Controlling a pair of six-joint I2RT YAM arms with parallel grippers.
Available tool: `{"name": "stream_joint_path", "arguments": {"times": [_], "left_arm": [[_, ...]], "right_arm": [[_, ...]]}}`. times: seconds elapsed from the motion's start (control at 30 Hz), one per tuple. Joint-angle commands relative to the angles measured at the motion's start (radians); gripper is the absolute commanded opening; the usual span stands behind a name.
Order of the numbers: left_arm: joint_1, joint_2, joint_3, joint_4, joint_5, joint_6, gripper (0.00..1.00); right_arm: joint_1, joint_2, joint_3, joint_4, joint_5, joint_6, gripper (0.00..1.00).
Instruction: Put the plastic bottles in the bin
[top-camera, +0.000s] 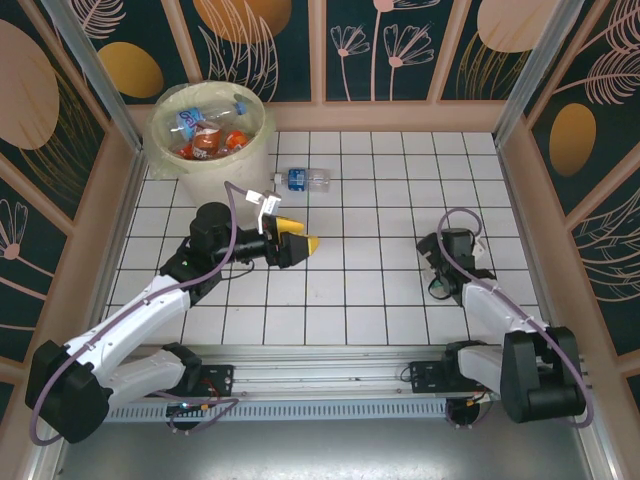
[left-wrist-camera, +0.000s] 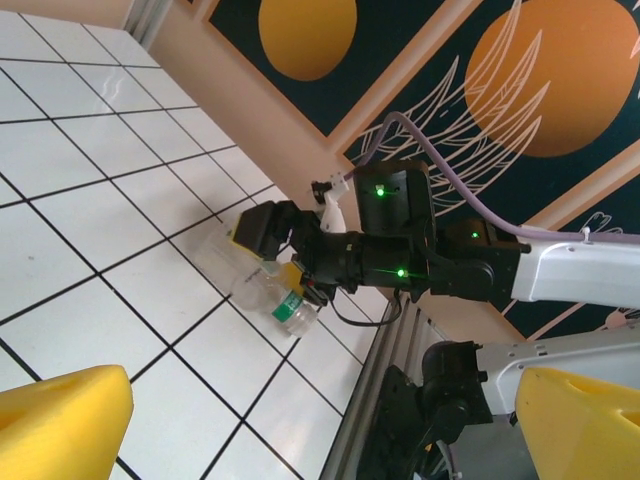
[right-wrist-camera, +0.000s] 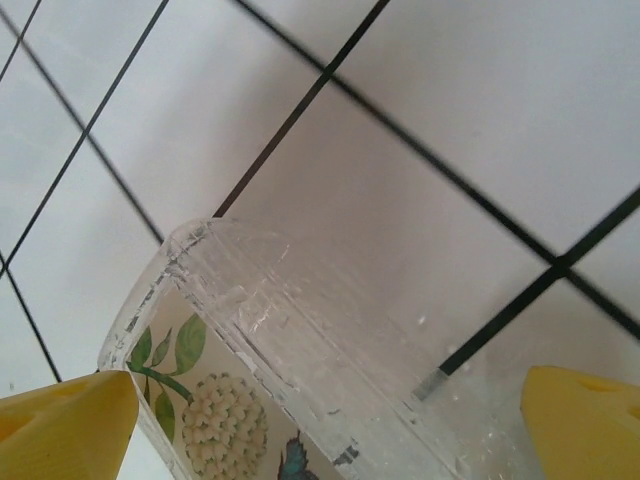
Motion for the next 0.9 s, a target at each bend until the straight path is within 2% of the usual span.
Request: {"name": "stream_joint_path", "arguments": {"times": [0.0, 0.1, 0.3, 0.43, 0.5, 0.6, 0.77, 0.87], "left_arm": [[-0.005, -0.022, -0.014, 0.037, -0.008, -0.012, 0.98], [-0.005, -0.022, -0.019, 0.042, -0.008, -0.017, 0.98], [-0.005, -0.016, -0.021, 0.048, -0.011, -0.018, 0.97], [-0.005, -0.006, -0.024, 0.066, -0.007, -0.029, 0.97], [-0.005, -0.004, -0.022, 0.067, -0.005, -0.031, 0.97], [-0.007, -0.006, -0.02, 0.06, -0.006, -0.028, 0.97], [-0.006, -0.023, -0.023, 0.045, -0.022, -0.013, 0.99], [-0.006, -0.028, -0.026, 0.042, -0.023, -0.017, 0.99]], "right_arm": [[0.039, 0.046, 0.049, 0.002, -0.046, -0.05, 0.99], [0.068, 0.07, 0.083, -0.033, -0.119, -0.15, 0.99], [0.082, 0.017, 0.119, -0.109, -0.255, -0.397, 0.99], [0.086, 0.032, 0.184, -0.201, -0.234, -0.474, 0.99], [0.094, 0.047, 0.194, -0.187, -0.273, -0.485, 0.99], [0.144, 0.105, 0.246, -0.228, -0.178, -0.494, 0.97], [0.24, 0.233, 0.338, -0.331, 0.018, -0.496, 0.81], [0.279, 0.276, 0.352, -0.344, 0.046, -0.504, 0.79]]}}
